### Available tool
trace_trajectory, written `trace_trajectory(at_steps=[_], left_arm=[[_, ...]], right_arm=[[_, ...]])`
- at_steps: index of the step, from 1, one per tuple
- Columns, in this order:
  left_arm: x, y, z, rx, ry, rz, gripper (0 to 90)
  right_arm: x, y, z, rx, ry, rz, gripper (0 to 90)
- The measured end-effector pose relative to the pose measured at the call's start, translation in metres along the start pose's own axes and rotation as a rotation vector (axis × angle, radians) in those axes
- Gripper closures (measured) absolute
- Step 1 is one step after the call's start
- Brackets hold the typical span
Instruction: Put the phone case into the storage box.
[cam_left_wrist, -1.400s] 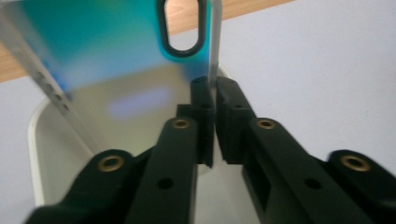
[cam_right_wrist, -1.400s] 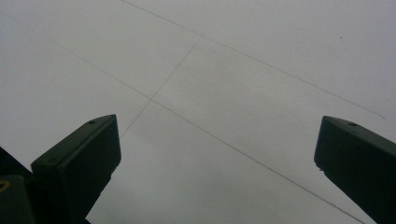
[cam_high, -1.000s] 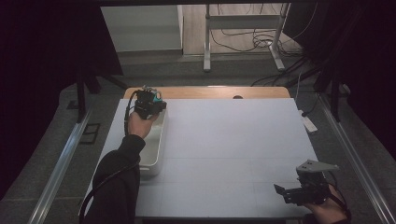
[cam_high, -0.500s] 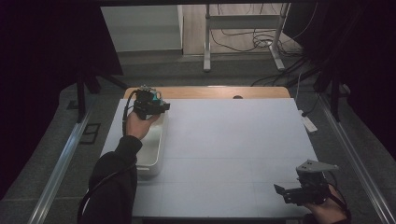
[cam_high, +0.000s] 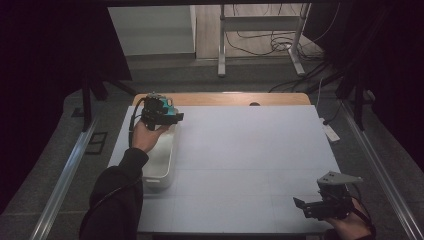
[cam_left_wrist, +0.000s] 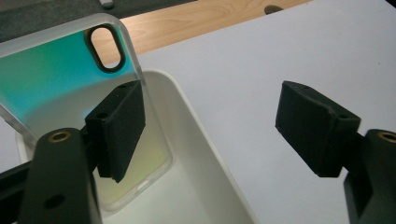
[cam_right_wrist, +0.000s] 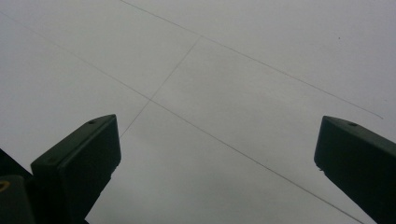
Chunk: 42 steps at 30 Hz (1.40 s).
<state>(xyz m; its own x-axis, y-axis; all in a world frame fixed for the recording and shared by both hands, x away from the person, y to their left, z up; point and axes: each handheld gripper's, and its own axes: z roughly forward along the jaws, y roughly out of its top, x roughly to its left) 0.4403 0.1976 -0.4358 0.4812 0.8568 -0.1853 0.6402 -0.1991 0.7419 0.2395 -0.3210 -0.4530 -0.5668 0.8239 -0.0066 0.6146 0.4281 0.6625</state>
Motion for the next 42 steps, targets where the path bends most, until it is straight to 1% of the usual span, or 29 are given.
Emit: trace_trajectory(at_steps=[1,4,7,8,11,12,13,15,18,21,25,28,34,38,42], left_arm=[[0.0,0.0,0.0,0.0,0.0,0.0,21.5],[-0.001,-0.002,-0.004,-0.009,-0.021,0.007,19.1],[-0.003,-0.004,-0.007,-0.007,-0.036,0.011,13.9],[-0.003,-0.005,-0.008,-0.005,-0.035,0.015,10.8],[-0.008,-0.006,-0.012,-0.002,-0.037,0.041,6.3],[-0.008,-0.006,-0.012,-0.002,-0.037,0.041,5.0],[-0.009,-0.007,-0.013,0.002,-0.046,0.053,4.1],[-0.012,-0.008,-0.013,0.014,-0.054,0.074,3.2],[-0.016,-0.012,-0.014,0.021,-0.053,0.101,2.3],[-0.019,-0.014,-0.016,0.015,-0.064,0.105,1.7],[-0.023,-0.017,-0.02,0.008,-0.075,0.123,0.9],[-0.026,-0.017,-0.022,0.003,-0.074,0.131,0.4],[-0.033,-0.02,-0.027,-0.008,-0.087,0.152,0.0],[-0.038,-0.022,-0.03,-0.007,-0.086,0.167,0.0],[-0.042,-0.025,-0.032,-0.004,-0.075,0.184,0.0]], right_arm=[[0.0,0.0,0.0,0.0,0.0,0.0,0.5],[0.0,0.0,0.0,0.002,0.0,0.001,0.6],[0.0,0.0,0.0,0.002,0.0,0.0,0.5],[0.0,0.0,0.0,0.002,0.0,0.0,0.5],[0.0,0.0,0.0,0.002,0.001,0.0,0.5],[0.0,0.0,0.0,0.002,0.001,0.0,0.5],[0.0,0.0,0.0,0.001,0.0,0.0,0.3],[0.0,0.0,0.0,0.001,0.0,0.0,0.1],[0.0,0.0,0.0,-0.002,-0.003,0.006,0.0],[-0.001,0.0,0.0,-0.005,-0.004,0.008,0.0],[-0.001,0.0,-0.001,-0.008,-0.004,0.011,0.0],[-0.001,0.0,-0.001,-0.008,-0.003,0.01,0.0],[-0.001,0.0,-0.001,-0.009,-0.002,0.01,0.0],[-0.001,0.0,-0.001,-0.01,-0.002,0.01,0.0],[0.0,0.0,-0.001,-0.011,-0.002,0.009,0.0]])
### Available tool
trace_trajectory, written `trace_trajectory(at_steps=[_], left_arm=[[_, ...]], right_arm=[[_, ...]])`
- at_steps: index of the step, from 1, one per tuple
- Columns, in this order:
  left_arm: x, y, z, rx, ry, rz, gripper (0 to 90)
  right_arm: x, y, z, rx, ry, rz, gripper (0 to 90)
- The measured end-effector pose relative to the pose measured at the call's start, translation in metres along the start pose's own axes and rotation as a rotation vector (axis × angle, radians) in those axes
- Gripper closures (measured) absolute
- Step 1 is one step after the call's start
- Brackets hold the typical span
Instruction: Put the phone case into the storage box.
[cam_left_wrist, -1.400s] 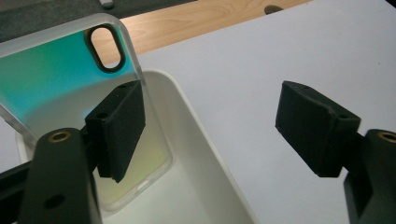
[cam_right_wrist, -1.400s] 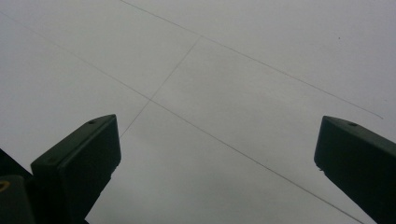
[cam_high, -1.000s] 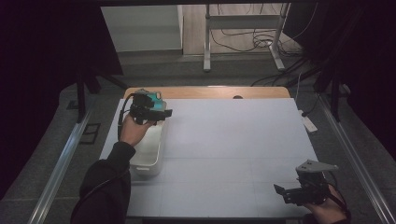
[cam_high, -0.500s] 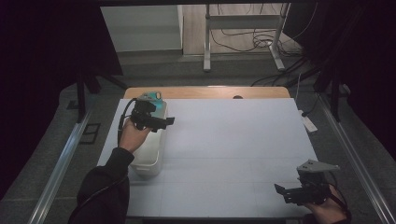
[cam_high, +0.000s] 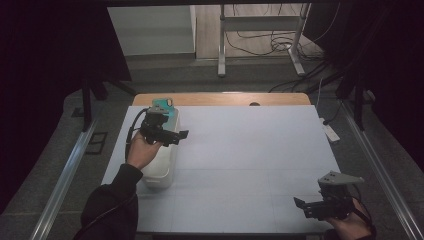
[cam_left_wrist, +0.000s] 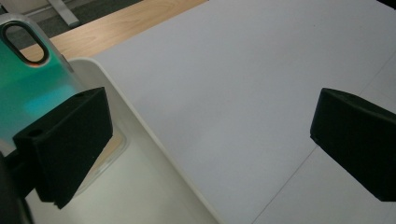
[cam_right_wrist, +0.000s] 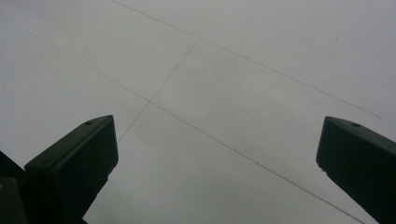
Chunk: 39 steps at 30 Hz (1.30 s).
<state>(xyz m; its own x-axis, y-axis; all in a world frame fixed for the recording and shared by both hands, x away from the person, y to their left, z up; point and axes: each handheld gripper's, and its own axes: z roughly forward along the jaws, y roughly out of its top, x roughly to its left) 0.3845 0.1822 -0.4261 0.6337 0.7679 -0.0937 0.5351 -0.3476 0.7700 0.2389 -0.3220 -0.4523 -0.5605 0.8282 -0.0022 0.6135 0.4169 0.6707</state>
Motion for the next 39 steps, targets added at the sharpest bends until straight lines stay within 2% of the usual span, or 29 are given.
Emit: trace_trajectory(at_steps=[12,24,39], left_arm=[[-0.008,-0.012,-0.009,-0.031,-0.018,-0.001,0.0],[-0.017,-0.023,-0.015,-0.029,-0.031,-0.003,0.0],[-0.029,-0.037,-0.029,-0.051,-0.023,-0.019,0.0]], right_arm=[[0.001,0.0,0.0,0.001,0.001,-0.003,0.0],[0.001,0.0,0.0,0.001,0.0,-0.005,0.0],[0.001,0.0,-0.001,-0.006,0.004,-0.007,0.0]])
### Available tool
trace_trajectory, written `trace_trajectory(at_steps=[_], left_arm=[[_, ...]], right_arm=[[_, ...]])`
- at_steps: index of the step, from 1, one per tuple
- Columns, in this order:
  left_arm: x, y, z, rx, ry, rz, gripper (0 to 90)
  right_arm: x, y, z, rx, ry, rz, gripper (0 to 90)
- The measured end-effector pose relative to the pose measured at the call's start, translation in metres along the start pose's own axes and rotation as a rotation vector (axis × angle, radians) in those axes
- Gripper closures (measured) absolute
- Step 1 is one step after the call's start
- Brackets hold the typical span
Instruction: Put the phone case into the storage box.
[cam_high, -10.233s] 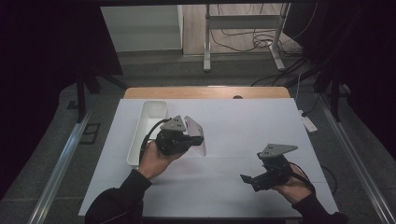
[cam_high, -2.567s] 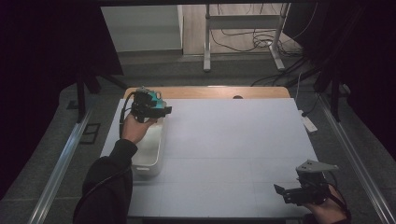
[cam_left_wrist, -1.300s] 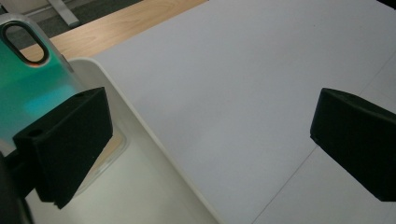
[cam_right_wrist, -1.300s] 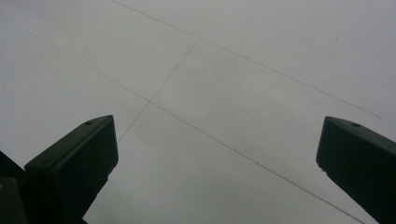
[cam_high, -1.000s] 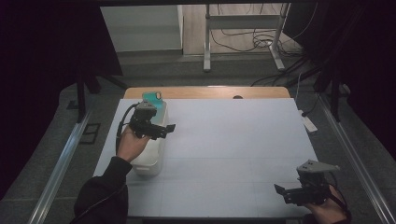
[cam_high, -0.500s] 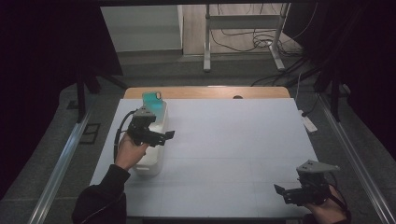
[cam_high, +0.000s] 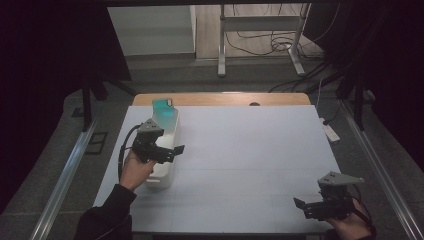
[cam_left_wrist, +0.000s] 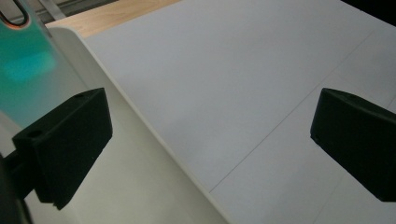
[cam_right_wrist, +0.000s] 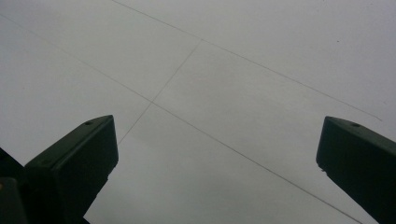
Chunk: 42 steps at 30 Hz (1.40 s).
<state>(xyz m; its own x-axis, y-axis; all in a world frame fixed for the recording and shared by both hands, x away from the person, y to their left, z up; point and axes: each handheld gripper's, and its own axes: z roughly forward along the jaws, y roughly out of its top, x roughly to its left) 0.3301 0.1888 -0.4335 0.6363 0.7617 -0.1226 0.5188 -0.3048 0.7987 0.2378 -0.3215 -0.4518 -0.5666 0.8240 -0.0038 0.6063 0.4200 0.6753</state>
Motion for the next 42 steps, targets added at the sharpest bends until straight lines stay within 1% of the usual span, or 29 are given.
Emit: trace_trajectory(at_steps=[13,23,31,42], left_arm=[[-0.011,-0.012,-0.009,-0.003,0.01,-0.006,0.0],[-0.02,-0.022,-0.015,-0.001,0.013,0.011,0.0],[-0.026,-0.03,-0.024,-0.014,0.017,-0.003,0.0],[-0.031,-0.044,-0.04,-0.027,0.039,-0.015,0.0]], right_arm=[[0.0,0.0,0.0,-0.001,0.004,-0.004,0.0],[0.0,0.0,0.0,0.001,0.007,-0.008,0.0],[0.001,0.0,0.0,0.003,0.007,-0.009,0.0],[0.001,0.0,0.0,0.001,0.006,-0.009,0.0]])
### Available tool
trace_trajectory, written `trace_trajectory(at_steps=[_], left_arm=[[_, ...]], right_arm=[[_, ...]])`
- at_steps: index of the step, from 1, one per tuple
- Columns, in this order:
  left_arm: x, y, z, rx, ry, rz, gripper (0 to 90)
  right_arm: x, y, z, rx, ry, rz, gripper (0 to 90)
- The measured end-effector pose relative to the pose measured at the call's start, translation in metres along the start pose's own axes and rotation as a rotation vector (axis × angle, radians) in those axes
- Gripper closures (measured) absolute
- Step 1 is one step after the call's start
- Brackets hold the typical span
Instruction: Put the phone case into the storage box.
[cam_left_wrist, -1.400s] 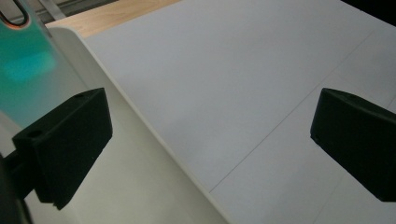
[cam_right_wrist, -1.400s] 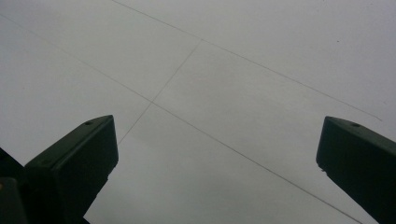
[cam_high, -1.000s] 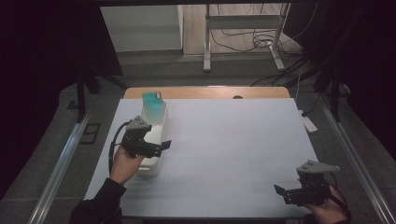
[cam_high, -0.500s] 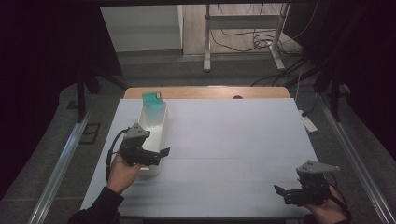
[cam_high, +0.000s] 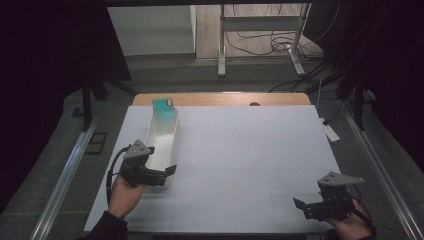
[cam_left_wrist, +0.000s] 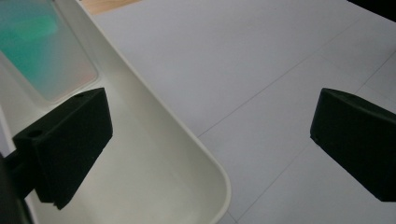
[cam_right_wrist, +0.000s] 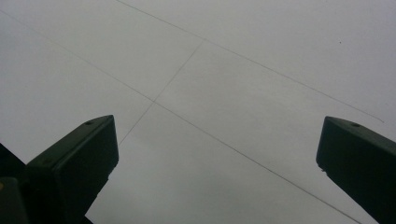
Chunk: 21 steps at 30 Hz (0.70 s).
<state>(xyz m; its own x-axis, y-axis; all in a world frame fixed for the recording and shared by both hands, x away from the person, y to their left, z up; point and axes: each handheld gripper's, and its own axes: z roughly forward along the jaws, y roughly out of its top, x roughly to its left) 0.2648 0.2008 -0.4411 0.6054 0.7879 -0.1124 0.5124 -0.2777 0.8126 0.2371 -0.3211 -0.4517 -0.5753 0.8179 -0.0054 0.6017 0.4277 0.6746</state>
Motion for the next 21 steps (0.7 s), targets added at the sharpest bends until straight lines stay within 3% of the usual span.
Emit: trace_trajectory(at_steps=[21], left_arm=[[-0.003,-0.028,-0.025,0.017,0.055,-0.024,0.0]], right_arm=[[0.0,0.0,0.0,0.002,0.0,0.001,0.0]])
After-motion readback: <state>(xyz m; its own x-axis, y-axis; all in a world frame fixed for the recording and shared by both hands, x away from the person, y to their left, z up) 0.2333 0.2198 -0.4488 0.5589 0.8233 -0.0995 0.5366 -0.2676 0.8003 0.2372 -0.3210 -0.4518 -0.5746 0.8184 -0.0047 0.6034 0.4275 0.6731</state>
